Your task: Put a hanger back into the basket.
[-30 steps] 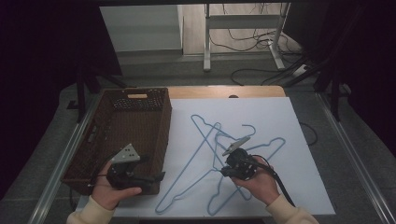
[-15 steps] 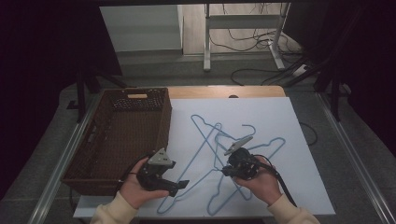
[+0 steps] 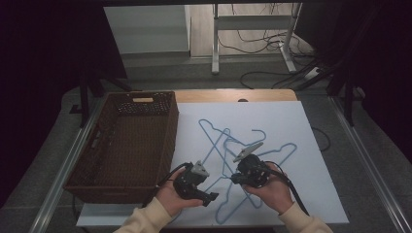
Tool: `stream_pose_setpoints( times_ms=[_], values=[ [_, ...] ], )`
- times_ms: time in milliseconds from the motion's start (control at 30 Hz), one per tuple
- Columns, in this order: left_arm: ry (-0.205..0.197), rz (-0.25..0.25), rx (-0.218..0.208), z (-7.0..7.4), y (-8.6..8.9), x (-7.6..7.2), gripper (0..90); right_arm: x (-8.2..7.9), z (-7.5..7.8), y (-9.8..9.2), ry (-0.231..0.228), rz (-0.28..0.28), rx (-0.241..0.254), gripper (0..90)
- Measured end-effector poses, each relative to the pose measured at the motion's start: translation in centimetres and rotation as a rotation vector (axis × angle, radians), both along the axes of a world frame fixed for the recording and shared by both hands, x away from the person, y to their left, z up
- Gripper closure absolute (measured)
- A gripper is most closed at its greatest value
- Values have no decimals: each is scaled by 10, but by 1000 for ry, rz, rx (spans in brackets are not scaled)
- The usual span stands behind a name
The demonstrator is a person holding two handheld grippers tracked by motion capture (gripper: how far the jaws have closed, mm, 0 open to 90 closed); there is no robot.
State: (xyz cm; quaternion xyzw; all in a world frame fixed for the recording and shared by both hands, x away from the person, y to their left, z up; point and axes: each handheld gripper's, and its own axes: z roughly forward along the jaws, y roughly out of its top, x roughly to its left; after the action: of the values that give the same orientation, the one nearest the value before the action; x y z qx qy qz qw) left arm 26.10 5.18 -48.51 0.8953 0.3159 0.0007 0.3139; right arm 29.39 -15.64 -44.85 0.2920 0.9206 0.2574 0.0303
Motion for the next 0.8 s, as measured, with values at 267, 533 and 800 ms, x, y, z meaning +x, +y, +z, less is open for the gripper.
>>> stream_pose_setpoints(
  times_ms=[267,533,800],
  values=[
    [45,19,-29,-14,-6,13,589,-1,0,-1,-1,1,7,859],
    [69,23,-48,-19,-9,19,809,-3,2,1,-3,9,17,859],
    [77,42,-67,-13,-2,19,857,-4,6,-2,-25,18,79,813]
  ],
)
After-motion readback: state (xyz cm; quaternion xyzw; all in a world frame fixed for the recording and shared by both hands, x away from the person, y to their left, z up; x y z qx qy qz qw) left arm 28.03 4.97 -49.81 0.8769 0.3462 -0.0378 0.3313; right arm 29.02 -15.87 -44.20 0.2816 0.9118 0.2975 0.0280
